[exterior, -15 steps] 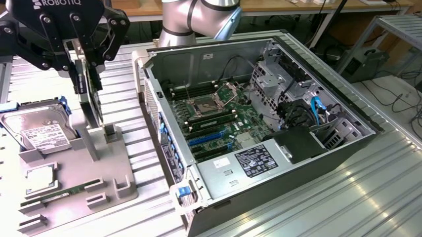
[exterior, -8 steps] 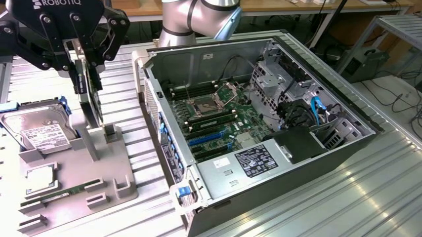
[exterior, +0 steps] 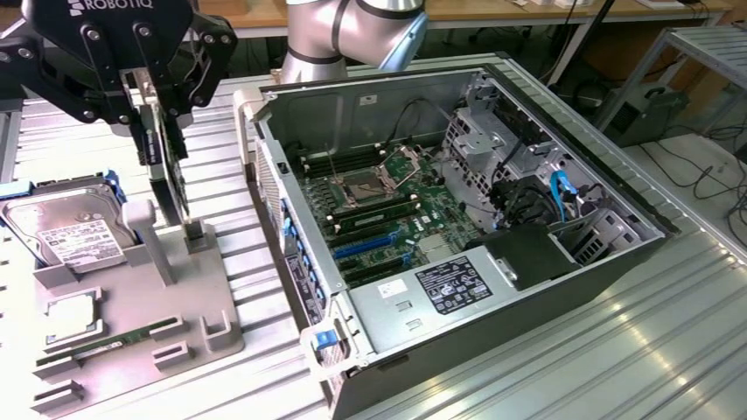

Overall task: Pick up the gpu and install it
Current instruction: 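Pick up the gpu and move the gpu toward the slot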

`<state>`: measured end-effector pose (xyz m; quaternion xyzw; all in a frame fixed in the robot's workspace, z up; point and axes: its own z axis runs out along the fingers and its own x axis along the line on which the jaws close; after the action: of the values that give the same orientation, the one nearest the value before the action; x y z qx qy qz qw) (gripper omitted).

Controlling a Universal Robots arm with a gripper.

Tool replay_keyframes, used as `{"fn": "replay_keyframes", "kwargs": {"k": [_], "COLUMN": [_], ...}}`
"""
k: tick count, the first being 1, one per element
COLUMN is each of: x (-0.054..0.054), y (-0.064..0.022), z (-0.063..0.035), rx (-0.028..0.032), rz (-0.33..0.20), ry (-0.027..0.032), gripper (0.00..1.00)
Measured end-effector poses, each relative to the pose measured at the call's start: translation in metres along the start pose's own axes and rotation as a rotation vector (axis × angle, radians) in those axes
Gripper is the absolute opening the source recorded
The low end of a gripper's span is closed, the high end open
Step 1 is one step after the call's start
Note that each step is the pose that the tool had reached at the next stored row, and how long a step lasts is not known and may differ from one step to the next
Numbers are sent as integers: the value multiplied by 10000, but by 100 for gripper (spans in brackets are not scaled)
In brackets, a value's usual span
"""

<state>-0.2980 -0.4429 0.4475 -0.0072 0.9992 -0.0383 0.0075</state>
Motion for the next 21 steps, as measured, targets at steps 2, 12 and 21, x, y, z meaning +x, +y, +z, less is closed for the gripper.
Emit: {"fn": "replay_keyframes", "kwargs": {"k": [2, 12, 21], "x": [-20, -174, -280], "y": [0, -2, -4], "z": [0, 3, 4], "rx": [0, 0, 0], "rz": [0, 0, 0], "ry": [0, 0, 0], "gripper": [27, 27, 27]}}
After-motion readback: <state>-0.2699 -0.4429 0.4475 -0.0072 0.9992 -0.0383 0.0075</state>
